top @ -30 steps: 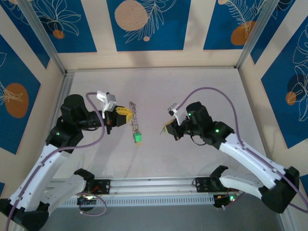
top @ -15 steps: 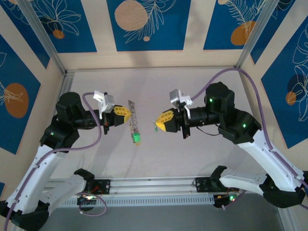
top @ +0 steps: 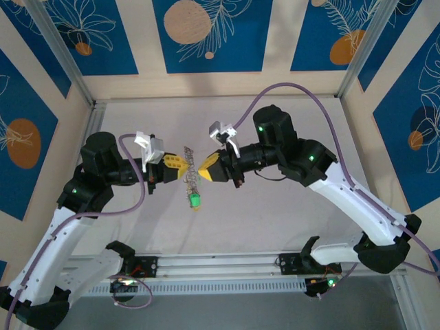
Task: Put the keys on the keyring
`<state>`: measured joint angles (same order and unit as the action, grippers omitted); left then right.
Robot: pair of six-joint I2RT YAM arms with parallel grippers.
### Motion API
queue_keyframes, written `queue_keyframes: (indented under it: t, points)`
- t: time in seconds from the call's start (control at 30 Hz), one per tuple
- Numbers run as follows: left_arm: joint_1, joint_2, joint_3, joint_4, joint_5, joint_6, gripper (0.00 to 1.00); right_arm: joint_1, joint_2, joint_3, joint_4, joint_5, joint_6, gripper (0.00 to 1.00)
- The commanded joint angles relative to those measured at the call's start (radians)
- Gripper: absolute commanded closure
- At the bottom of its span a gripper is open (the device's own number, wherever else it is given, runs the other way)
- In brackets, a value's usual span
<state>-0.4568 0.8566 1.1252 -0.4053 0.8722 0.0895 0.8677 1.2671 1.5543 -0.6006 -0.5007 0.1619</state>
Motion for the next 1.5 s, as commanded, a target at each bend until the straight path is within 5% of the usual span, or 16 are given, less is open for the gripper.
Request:
queue_keyframes:
  t: [0.0,1.47]
  points:
    - [-0.012,-0.013,0.044,0.02,0.039,0.033,1.0,0.005,0.014,0.045,-0.022,0.02,0.017,1.0]
    - [-0.033,-0.047,0.041,-0.019,0.008,0.087,1.0,-0.05,0.16,0.134,-0.138,0.08,0.101,1.0]
